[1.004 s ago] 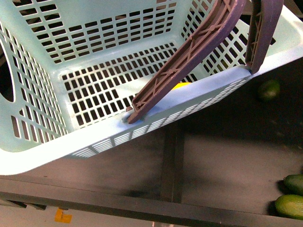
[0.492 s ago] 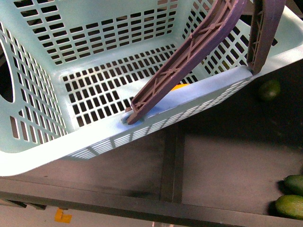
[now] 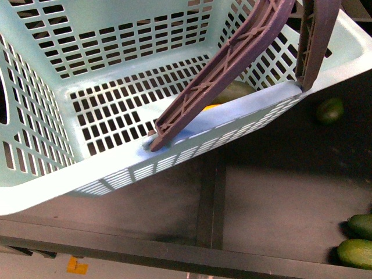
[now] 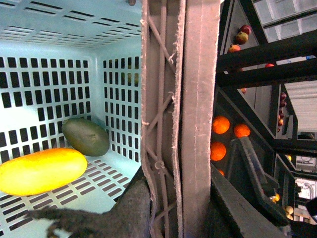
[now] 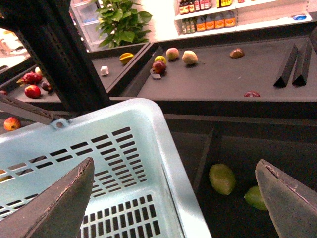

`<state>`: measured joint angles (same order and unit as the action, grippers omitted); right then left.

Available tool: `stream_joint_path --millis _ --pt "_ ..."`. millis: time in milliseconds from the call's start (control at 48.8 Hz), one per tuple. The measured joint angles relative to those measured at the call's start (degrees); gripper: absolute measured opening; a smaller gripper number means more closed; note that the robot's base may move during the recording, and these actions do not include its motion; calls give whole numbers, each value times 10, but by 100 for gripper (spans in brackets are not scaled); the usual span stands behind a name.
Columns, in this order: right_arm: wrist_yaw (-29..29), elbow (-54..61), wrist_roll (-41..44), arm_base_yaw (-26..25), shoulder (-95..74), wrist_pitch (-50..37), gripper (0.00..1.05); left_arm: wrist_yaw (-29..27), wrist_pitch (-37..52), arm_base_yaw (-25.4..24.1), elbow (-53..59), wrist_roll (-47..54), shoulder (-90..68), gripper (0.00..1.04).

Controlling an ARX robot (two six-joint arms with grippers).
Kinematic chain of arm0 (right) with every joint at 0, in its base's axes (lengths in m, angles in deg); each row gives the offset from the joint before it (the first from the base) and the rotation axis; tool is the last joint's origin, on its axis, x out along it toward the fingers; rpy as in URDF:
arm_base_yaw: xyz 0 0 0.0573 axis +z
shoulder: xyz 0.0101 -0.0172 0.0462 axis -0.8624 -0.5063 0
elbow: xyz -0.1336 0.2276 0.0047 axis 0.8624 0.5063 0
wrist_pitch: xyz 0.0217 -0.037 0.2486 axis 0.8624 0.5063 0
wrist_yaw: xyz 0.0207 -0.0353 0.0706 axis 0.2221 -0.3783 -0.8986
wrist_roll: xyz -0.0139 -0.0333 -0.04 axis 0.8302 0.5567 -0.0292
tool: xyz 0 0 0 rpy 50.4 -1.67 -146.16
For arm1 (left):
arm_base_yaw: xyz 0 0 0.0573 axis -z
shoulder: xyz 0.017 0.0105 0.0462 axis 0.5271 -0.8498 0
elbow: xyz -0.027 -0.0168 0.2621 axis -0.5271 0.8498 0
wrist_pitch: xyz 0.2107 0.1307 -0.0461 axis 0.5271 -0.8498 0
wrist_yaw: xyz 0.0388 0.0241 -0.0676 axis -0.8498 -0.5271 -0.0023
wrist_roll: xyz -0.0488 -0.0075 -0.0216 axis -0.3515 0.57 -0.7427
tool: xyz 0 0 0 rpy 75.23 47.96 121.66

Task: Pick mango and avocado into basket

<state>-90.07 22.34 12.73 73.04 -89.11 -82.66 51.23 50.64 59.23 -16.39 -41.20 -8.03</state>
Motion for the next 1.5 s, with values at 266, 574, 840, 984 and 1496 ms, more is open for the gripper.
stream_joint_path --millis 266,574,840,984,1496 --pt "154 119 93 -12 57 -88 62 4 0 1 0 -3 0 20" --pt "113 270 112 -57 177 -113 10 1 0 1 0 0 0 20" --pt "92 337 115 -81 260 -100 2 2 0 1 0 0 0 20" --pt "83 363 115 -89 300 -84 2 2 0 1 0 0 0 20" --pt "40 440 115 -133 440 -16 2 3 0 1 0 0 0 20"
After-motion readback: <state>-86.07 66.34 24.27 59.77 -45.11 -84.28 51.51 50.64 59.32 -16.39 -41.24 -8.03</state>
